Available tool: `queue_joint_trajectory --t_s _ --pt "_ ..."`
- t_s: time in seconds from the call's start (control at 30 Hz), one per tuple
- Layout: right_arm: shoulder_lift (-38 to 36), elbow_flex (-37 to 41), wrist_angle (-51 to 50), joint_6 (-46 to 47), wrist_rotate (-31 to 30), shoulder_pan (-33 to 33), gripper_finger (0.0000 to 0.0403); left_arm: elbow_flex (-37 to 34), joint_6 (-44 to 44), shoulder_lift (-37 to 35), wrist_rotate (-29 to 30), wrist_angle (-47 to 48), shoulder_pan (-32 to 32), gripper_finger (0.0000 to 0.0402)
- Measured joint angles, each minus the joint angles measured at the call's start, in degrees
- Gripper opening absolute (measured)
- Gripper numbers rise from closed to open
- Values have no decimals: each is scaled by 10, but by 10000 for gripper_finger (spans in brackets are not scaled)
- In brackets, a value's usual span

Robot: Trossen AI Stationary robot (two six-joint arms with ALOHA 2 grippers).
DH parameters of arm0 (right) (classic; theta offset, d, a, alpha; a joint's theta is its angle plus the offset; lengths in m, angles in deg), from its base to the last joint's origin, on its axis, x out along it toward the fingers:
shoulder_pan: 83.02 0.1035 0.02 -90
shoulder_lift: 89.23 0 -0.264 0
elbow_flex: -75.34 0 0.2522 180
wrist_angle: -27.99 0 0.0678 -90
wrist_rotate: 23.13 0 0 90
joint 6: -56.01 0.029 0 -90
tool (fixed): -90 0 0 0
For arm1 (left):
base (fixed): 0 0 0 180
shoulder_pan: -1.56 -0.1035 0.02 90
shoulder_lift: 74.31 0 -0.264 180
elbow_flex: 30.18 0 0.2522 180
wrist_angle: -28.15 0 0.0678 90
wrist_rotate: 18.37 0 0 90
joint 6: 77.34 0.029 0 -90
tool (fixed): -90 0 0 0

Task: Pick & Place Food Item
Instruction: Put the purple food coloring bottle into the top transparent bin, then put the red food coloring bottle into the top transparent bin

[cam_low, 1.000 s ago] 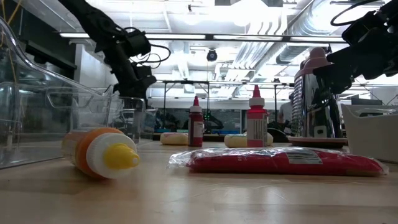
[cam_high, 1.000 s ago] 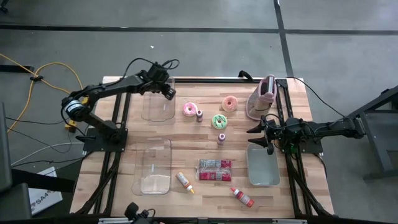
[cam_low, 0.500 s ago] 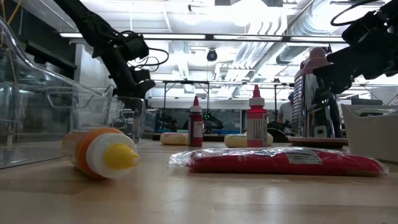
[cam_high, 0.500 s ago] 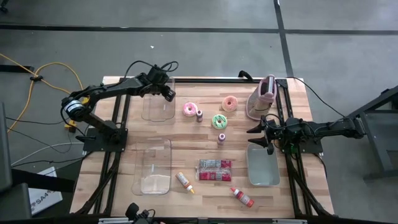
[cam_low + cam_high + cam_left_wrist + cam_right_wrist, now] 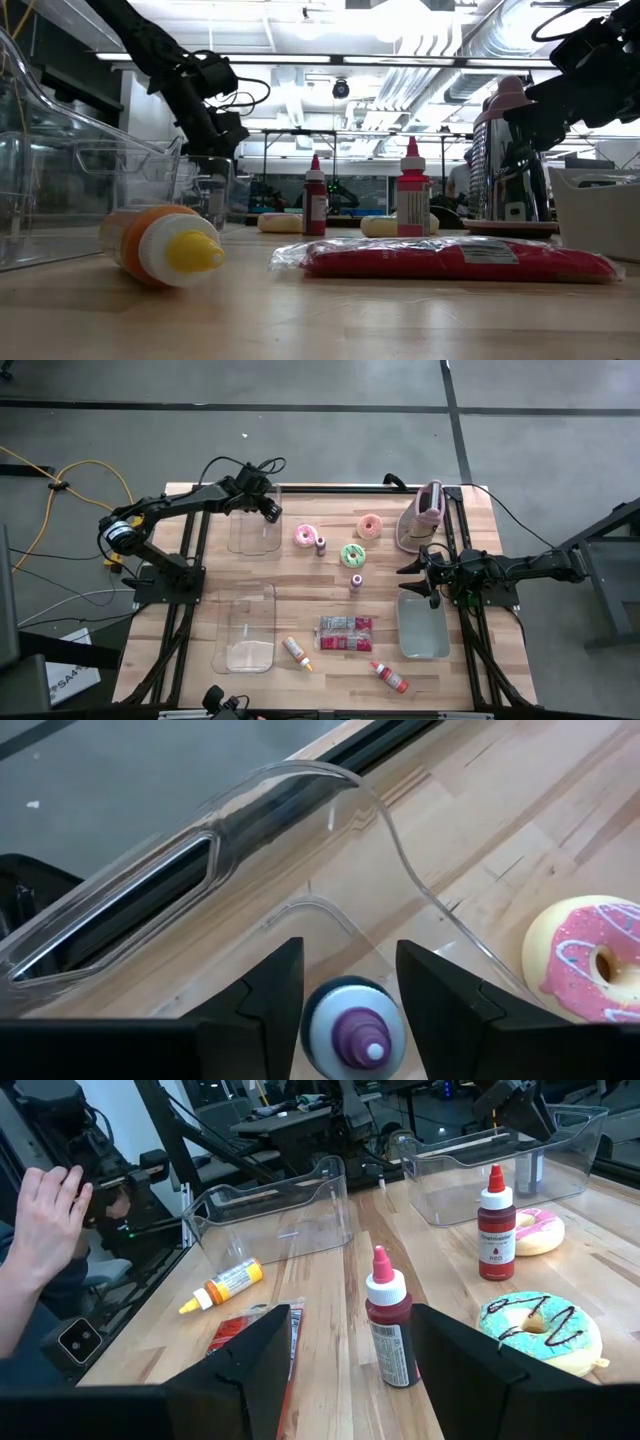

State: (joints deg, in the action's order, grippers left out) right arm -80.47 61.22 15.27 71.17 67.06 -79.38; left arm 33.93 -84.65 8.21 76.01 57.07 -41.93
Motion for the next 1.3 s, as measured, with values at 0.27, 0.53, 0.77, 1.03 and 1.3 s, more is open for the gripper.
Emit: queue_joint_trajectory --t_s 0.27,0.53,0.77,1.03,1.3 --pt "0 0 0 0 0 0 193 0 2 0 0 0 0 156" --pt "0 0 0 0 0 0 193 0 22 -42 3 0 -2 156" --pt "0 0 0 0 0 0 193 0 42 -101 5 11 -7 156" --pt "0 0 0 0 0 0 193 0 43 -108 0 26 -1 157" --pt "0 0 0 0 0 0 193 0 70 -109 -85 19 22 157"
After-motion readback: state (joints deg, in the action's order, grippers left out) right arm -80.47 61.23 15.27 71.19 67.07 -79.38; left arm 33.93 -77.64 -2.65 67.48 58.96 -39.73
